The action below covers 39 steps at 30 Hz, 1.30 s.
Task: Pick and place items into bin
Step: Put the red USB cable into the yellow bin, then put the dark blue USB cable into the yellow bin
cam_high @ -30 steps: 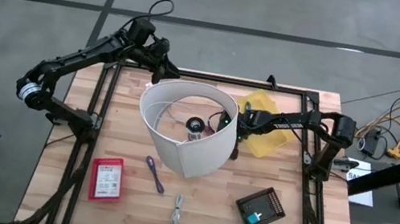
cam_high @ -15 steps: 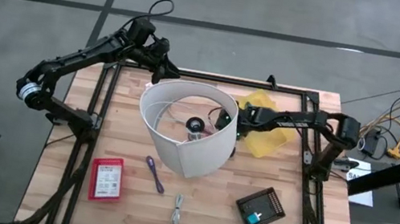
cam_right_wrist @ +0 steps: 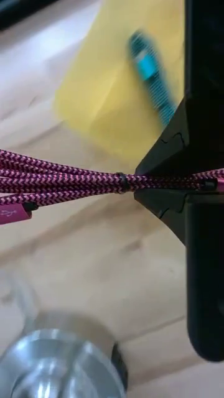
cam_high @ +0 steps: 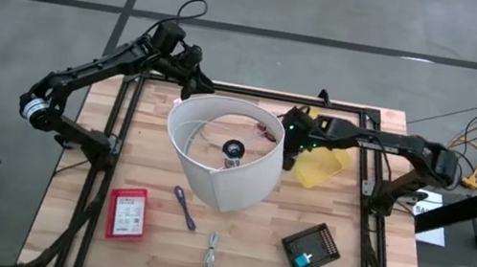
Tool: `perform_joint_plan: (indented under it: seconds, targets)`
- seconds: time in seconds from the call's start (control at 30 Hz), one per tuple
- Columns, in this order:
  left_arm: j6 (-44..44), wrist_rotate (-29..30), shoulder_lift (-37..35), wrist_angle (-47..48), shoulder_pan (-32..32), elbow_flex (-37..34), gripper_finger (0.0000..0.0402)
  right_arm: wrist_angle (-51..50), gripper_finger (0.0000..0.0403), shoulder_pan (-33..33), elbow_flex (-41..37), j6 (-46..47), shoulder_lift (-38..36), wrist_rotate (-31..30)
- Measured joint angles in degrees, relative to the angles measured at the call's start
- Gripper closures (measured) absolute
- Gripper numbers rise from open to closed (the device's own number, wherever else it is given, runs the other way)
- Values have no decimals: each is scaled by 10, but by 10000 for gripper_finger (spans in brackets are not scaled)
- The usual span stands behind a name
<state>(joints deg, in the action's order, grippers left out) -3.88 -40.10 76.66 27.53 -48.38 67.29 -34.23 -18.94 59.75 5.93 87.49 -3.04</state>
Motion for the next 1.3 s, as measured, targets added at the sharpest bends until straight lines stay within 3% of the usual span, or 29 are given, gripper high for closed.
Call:
perform_joint_plan:
  seconds: [0.47, 0.93, 1.3]
  targets:
    - [2, 0, 0, 0, 0, 0, 257, -169, 383, -79, -22, 176, -70, -45]
    - [4, -4, -5, 15, 0, 2, 257, -213, 212, -80, -22, 177, -67, -20]
    - [8, 14, -148, 169, 0, -2, 257, -209, 213, -76, -23, 153, -120, -155]
